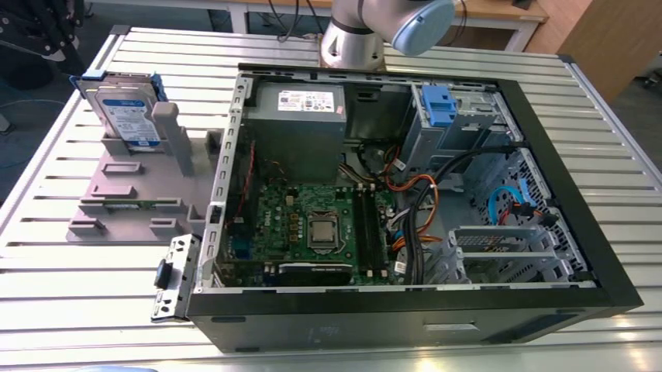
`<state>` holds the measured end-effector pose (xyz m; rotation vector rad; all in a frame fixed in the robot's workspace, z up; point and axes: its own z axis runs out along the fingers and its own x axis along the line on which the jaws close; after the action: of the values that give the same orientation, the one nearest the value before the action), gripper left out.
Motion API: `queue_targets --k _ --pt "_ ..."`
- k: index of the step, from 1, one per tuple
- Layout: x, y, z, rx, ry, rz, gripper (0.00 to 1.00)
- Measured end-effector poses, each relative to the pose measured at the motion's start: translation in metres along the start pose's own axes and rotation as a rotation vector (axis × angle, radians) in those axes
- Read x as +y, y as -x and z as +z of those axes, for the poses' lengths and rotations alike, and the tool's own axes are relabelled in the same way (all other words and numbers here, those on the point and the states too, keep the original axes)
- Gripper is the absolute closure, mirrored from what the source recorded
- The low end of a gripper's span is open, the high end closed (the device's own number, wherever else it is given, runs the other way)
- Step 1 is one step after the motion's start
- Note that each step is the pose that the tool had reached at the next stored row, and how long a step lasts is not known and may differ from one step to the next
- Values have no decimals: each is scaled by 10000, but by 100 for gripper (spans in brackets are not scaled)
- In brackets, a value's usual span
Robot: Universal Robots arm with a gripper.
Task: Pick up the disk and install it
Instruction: 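Pick up the disk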
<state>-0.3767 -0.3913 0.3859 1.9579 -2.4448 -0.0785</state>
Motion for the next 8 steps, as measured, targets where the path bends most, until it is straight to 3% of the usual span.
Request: queue_targets --k 8 --pt "1 1 0 2 1 -51 89"
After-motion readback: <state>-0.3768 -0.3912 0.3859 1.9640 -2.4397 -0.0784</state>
